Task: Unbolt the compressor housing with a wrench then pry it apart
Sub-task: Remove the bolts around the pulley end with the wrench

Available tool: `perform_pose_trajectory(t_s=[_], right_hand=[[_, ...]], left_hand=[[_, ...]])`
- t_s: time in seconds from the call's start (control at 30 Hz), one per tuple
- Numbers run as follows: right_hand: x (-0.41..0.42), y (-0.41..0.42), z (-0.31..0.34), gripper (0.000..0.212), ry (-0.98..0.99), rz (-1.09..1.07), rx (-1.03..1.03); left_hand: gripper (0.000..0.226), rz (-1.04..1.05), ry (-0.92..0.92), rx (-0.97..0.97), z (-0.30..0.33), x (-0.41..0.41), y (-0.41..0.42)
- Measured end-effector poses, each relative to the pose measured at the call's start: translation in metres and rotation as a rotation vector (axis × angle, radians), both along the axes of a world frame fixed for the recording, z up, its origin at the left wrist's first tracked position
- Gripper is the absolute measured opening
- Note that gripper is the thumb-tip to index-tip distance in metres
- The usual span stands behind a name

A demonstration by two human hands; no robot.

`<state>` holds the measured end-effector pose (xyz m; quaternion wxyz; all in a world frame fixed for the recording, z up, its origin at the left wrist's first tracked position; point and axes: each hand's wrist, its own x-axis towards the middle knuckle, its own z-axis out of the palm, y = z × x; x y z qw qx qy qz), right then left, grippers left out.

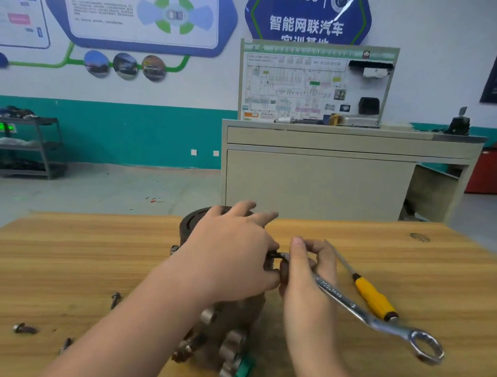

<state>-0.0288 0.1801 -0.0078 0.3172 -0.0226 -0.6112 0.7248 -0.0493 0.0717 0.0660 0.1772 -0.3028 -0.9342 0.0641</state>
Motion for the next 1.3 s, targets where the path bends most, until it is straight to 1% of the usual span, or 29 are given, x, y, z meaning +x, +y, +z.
perform_pose_trajectory(t_s=[0.03, 0.07, 0.1, 0.13, 0.2, 0.23, 0.27, 0.33, 0.4, 0.47, 0.5, 0.57, 0.63, 0.7, 0.77, 0.8, 0.87, 0.93, 1.0, 1.07, 1.1, 1.2, 1.3], right_hand=[[0.001, -0.001, 0.000, 0.024, 0.011, -0.014, -0.022], [0.004, -0.001, -0.001, 0.030, 0.052, -0.036, -0.042], [0.007, -0.001, -0.003, 0.031, 0.116, -0.064, -0.059], [0.011, 0.000, -0.006, 0.029, 0.183, -0.103, -0.054], [0.018, 0.002, -0.016, 0.019, 0.286, -0.165, 0.041], [0.018, 0.004, -0.021, 0.014, 0.318, -0.179, 0.067], [0.016, 0.006, -0.025, 0.011, 0.322, -0.186, 0.049], [0.009, 0.010, -0.027, 0.015, 0.268, -0.185, -0.112], [-0.004, 0.019, -0.023, 0.022, 0.164, -0.148, -0.284], [-0.024, 0.033, -0.016, 0.025, 0.069, -0.021, -0.423], [-0.036, 0.042, -0.011, 0.026, 0.029, 0.072, -0.481], [-0.062, 0.053, -0.002, 0.026, -0.083, 0.259, -0.532], [-0.082, 0.056, 0.006, 0.026, -0.235, 0.443, -0.525], [-0.096, 0.054, 0.012, 0.026, -0.358, 0.595, -0.500], [-0.099, 0.054, 0.021, 0.026, -0.398, 0.672, -0.521], [-0.097, 0.057, 0.026, 0.026, -0.374, 0.674, -0.562], [-0.085, 0.066, 0.037, 0.023, -0.249, 0.605, -0.604], [-0.063, 0.075, 0.042, 0.027, -0.101, 0.511, -0.512], [-0.038, 0.079, 0.040, 0.034, -0.003, 0.407, -0.313], [-0.017, 0.073, 0.034, 0.041, 0.043, 0.262, -0.080], [-0.009, 0.069, 0.031, 0.043, 0.064, 0.193, -0.001], [0.003, 0.054, 0.022, 0.039, 0.156, 0.113, 0.091], [0.008, 0.045, 0.015, 0.037, 0.201, 0.064, 0.172]], left_hand=[[0.045, 0.003, -0.018, -0.015, 0.000, -0.001, 0.001], [0.045, 0.005, -0.027, -0.024, -0.001, -0.002, 0.001], [0.046, 0.006, -0.027, -0.037, 0.000, -0.002, 0.002], [0.046, 0.008, -0.023, -0.054, 0.000, -0.003, 0.003], [0.047, 0.013, -0.018, -0.059, -0.001, -0.005, 0.003], [0.047, 0.018, -0.012, -0.049, -0.001, -0.005, 0.003], [0.046, 0.023, 0.002, -0.035, -0.002, -0.005, 0.003], [0.044, 0.004, 0.070, 0.010, -0.006, -0.004, 0.002], [0.048, -0.037, 0.182, 0.087, -0.010, 0.001, -0.005], [0.061, -0.032, 0.267, 0.256, -0.014, 0.011, -0.021], [0.067, -0.015, 0.275, 0.415, -0.020, 0.017, -0.031], [0.080, 0.051, 0.193, 0.781, -0.039, 0.029, -0.055], [0.098, 0.100, 0.009, 1.055, -0.062, 0.041, -0.065], [0.119, 0.106, -0.162, 1.193, -0.086, 0.045, -0.065], [0.129, 0.110, -0.294, 1.265, -0.102, 0.044, -0.060], [0.130, 0.113, -0.340, 1.283, -0.108, 0.042, -0.057], [0.122, 0.101, -0.375, 1.320, -0.116, 0.034, -0.053], [0.117, 0.072, -0.346, 1.345, -0.119, 0.026, -0.050], [0.114, 0.050, -0.320, 1.342, -0.121, 0.019, -0.051], [0.114, 0.039, -0.336, 1.345, -0.121, 0.014, -0.056], [0.115, 0.030, -0.347, 1.354, -0.122, 0.011, -0.059], [0.114, -0.012, -0.368, 1.409, -0.124, 0.007, -0.062], [0.109, -0.032, -0.378, 1.517, -0.131, 0.010, -0.060]])
